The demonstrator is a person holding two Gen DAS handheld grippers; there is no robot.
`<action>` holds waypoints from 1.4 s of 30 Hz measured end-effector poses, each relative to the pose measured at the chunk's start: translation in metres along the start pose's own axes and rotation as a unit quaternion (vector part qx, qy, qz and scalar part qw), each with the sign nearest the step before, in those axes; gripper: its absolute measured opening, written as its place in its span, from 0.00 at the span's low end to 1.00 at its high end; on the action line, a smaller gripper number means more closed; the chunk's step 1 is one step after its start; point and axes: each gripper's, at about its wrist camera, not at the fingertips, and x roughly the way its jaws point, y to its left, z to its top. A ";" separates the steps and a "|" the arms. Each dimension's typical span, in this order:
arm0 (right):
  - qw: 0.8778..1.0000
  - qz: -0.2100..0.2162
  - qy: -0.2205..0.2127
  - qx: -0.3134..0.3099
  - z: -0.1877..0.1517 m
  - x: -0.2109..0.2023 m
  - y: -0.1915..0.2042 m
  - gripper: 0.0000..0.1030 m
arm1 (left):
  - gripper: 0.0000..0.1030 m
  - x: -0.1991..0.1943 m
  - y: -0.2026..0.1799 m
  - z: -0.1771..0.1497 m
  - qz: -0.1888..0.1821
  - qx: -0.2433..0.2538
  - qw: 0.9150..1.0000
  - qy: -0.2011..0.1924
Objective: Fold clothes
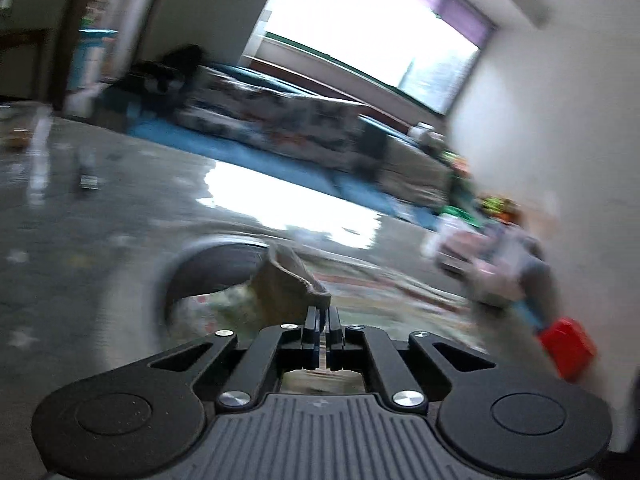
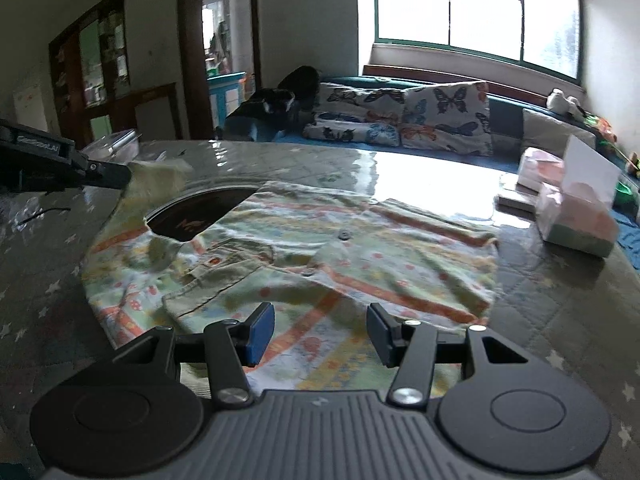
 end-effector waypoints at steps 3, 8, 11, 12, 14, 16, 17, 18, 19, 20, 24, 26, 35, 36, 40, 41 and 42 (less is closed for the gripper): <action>1.000 -0.006 -0.003 0.017 -0.001 -0.003 -0.009 0.50 | 0.02 0.015 -0.029 -0.008 -0.045 0.022 0.998 0.024; 0.999 -0.010 -0.004 0.041 -0.001 -0.008 -0.021 0.49 | 0.03 0.039 -0.057 -0.031 -0.072 0.074 0.992 0.075; 0.999 0.004 0.000 0.037 0.002 -0.005 -0.019 0.49 | 0.05 0.041 -0.055 -0.037 -0.058 0.092 0.990 0.087; 0.999 0.010 0.003 0.033 0.004 -0.003 -0.017 0.48 | 0.06 0.038 -0.051 -0.038 -0.046 0.097 0.990 0.087; 1.000 0.021 0.008 0.018 0.007 0.004 -0.007 0.48 | 0.09 0.033 -0.041 -0.040 -0.018 0.111 0.990 0.080; 0.999 0.031 0.013 0.003 0.011 0.011 0.002 0.48 | 0.12 0.030 -0.033 -0.043 0.019 0.138 0.988 0.068; 0.999 0.035 0.014 -0.002 0.013 0.013 0.007 0.48 | 0.16 0.031 -0.029 -0.045 0.027 0.149 0.986 0.067; 0.999 0.040 0.014 -0.007 0.015 0.016 0.012 0.48 | 0.18 0.033 -0.028 -0.048 0.029 0.160 0.984 0.069; 0.999 0.043 0.013 -0.010 0.017 0.018 0.016 0.48 | 0.19 0.035 -0.026 -0.050 0.032 0.170 0.982 0.071; 0.999 0.046 0.013 -0.013 0.018 0.019 0.019 0.48 | 0.21 0.037 -0.024 -0.053 0.035 0.181 0.980 0.072; 0.998 0.053 0.015 -0.021 0.021 0.022 0.028 0.48 | 0.28 0.048 -0.024 -0.060 0.039 0.210 0.974 0.078; 0.998 0.053 0.017 -0.022 0.020 0.023 0.029 0.48 | 0.30 0.055 -0.024 -0.061 0.033 0.214 0.972 0.084; 0.999 0.042 0.020 -0.004 0.013 0.021 0.014 0.48 | 0.08 0.069 -0.024 -0.063 0.038 0.228 0.968 0.094; 0.999 0.041 0.019 0.000 0.013 0.020 0.012 0.48 | 0.07 0.068 -0.024 -0.061 0.037 0.222 0.970 0.091; 0.999 0.035 0.012 0.007 0.011 0.013 0.004 0.48 | 0.05 0.051 -0.033 -0.040 0.013 0.184 0.981 0.063; 0.999 0.034 0.011 0.009 0.011 0.012 0.002 0.48 | 0.04 0.046 -0.037 -0.035 0.002 0.175 0.983 0.054; 0.999 0.030 0.009 0.011 0.010 0.010 -0.001 0.48 | 0.04 0.042 -0.041 -0.029 -0.010 0.165 0.985 0.046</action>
